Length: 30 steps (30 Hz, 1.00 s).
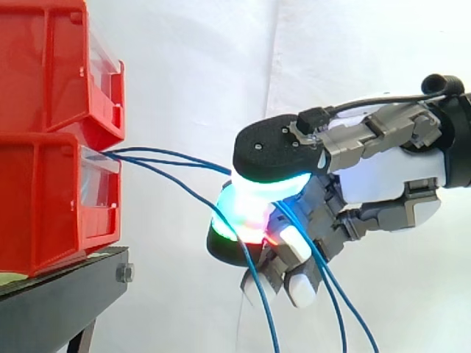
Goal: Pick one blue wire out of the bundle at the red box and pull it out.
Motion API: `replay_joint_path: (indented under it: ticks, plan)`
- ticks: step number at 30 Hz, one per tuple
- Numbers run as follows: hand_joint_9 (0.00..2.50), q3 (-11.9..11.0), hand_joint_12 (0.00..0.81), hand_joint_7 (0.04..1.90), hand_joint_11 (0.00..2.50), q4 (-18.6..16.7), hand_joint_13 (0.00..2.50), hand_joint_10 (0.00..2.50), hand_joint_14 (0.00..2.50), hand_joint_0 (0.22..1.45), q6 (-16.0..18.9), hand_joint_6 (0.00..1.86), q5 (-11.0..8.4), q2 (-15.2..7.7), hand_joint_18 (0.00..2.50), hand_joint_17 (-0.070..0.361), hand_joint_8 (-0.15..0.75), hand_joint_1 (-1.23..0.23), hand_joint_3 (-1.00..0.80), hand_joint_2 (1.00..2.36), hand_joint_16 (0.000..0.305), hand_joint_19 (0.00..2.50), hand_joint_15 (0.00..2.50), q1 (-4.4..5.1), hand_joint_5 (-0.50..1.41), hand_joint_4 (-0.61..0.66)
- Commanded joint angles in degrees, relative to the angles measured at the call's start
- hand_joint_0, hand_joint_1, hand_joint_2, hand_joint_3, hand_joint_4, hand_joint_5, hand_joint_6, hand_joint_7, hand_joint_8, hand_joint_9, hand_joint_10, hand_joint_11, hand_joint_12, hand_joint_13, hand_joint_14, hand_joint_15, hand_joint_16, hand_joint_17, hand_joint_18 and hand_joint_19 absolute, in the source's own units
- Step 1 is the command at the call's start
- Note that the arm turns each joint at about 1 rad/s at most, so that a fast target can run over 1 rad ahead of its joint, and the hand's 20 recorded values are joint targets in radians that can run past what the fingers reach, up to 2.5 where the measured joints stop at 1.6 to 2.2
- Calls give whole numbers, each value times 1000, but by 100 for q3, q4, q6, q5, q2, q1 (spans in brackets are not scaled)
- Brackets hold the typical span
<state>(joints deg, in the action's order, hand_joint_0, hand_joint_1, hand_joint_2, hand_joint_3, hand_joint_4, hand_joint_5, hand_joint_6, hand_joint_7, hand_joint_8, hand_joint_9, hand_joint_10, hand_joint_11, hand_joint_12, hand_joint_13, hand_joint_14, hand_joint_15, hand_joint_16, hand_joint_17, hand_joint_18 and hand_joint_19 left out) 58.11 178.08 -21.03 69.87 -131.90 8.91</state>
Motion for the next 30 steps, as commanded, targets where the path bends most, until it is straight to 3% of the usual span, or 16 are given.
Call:
replay_joint_path:
  ticks: [1, 4, 11, 17, 23, 25, 30]
  plan:
    - [948, -115, 462, 1010, 839, 131, 836, 20, 13, 620, -103, 860, 0, -2, 821, 127, 380, -821, -218, 1020, 56, 516, 393, -12, -182, 197]
    - [946, -361, 462, 1013, 836, 386, 839, 20, 13, 620, -332, 859, 0, 6, 820, 127, 383, -820, -218, 1019, 56, 514, 391, -21, -182, 198]
    - [945, -625, 462, 1021, 834, 720, 839, 21, 13, 623, -719, 858, -17, -2, 819, 127, 381, -818, -218, 1019, 56, 505, 386, -38, -182, 187]
    - [943, -678, 462, 1019, 834, 860, 838, 18, 13, 623, -947, 859, -26, -2, 818, 127, 381, -816, -213, 1019, 56, 513, 388, -47, -182, 185]
    - [939, -678, 460, 1012, 831, 930, 837, 21, 15, 625, -1474, 860, -97, -2, 819, 126, 381, -816, -220, 1020, 56, 515, 390, -65, -183, 188]
    - [940, -678, 461, 1009, 834, 957, 837, 18, 15, 626, -1738, 861, -193, -2, 818, 126, 381, -816, -223, 1019, 56, 515, 392, -65, -183, 187]
    - [937, -695, 460, 1006, 832, 939, 838, 18, 15, 627, -2011, 861, -378, 6, 818, 126, 380, -817, -226, 1020, 56, 515, 393, -65, -184, 188]
